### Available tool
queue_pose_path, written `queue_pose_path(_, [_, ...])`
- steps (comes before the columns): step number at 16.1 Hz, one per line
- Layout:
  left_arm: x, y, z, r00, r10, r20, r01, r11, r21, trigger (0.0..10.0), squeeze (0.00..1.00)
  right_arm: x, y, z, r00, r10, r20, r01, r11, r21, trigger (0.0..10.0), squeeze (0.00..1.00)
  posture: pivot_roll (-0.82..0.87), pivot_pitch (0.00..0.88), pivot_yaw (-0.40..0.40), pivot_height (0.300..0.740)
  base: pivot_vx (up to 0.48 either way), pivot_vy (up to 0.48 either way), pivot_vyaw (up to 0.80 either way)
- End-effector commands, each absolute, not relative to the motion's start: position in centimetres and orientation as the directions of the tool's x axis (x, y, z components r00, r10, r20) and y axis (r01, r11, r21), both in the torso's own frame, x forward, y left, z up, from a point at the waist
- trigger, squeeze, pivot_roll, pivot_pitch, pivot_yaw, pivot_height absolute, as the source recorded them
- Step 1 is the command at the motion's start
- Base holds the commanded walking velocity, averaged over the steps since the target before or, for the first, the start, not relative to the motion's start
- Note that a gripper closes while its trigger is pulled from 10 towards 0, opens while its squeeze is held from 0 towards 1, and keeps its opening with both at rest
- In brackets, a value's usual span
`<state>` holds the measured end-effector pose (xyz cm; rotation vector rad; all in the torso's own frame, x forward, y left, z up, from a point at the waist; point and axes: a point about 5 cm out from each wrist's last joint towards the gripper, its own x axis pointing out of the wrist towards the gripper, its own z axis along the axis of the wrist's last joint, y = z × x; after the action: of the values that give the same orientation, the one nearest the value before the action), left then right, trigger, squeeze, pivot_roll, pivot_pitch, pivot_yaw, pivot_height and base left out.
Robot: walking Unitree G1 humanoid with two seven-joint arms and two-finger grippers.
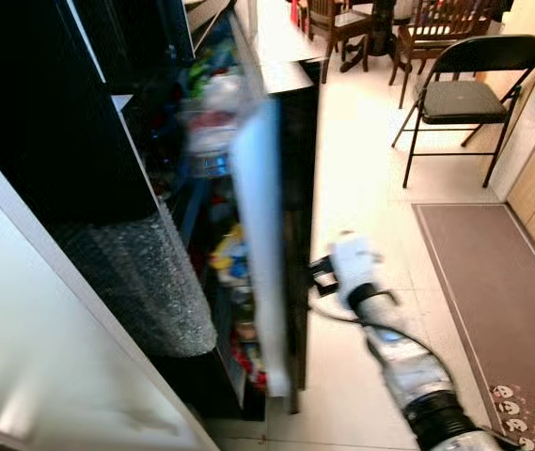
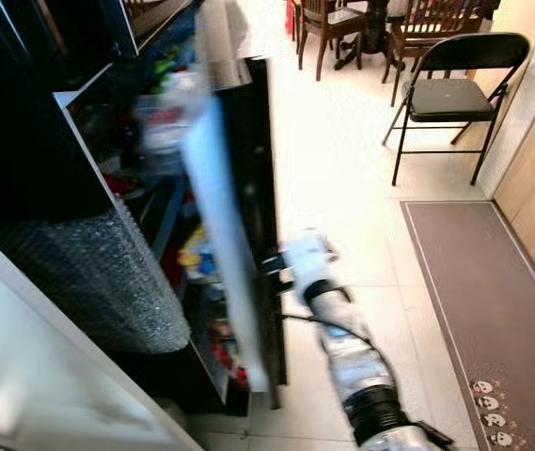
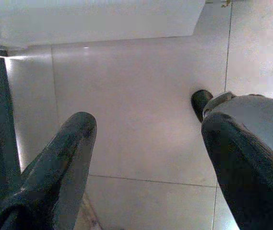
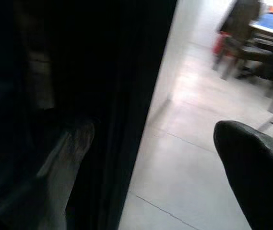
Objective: Restocking fridge
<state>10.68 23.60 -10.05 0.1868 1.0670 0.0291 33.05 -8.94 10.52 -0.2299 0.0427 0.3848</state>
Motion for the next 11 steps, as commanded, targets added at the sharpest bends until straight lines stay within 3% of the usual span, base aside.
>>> queue_pose_path(1, [10.4,24.0,-10.1,0.478,0.13,-0.869,0.039,0.985,0.169,10.0,0.0,32.8,-7.1,11.0,0.89,0.451,-0.07,-0.455,0.862,-0.223,10.0,0.0,-0.19,0.0,0.081,0.74,0.0,0.0,0.0])
queue_pose_path(4, [10.4,24.0,-10.1,0.477,0.129,-0.869,0.039,0.985,0.168,10.0,0.0,31.5,-6.0,10.1,0.844,0.528,-0.099,-0.536,0.819,-0.203,10.0,0.0,-0.2,0.0,0.085,0.74,0.0,0.0,0.0])
queue_pose_path(11, [10.5,24.0,-10.0,0.478,0.126,-0.869,0.048,0.984,0.169,10.0,0.0,31.1,-6.0,9.9,0.824,0.556,-0.109,-0.566,0.801,-0.195,10.0,0.0,-0.2,0.0,0.089,0.74,0.0,0.0,0.0])
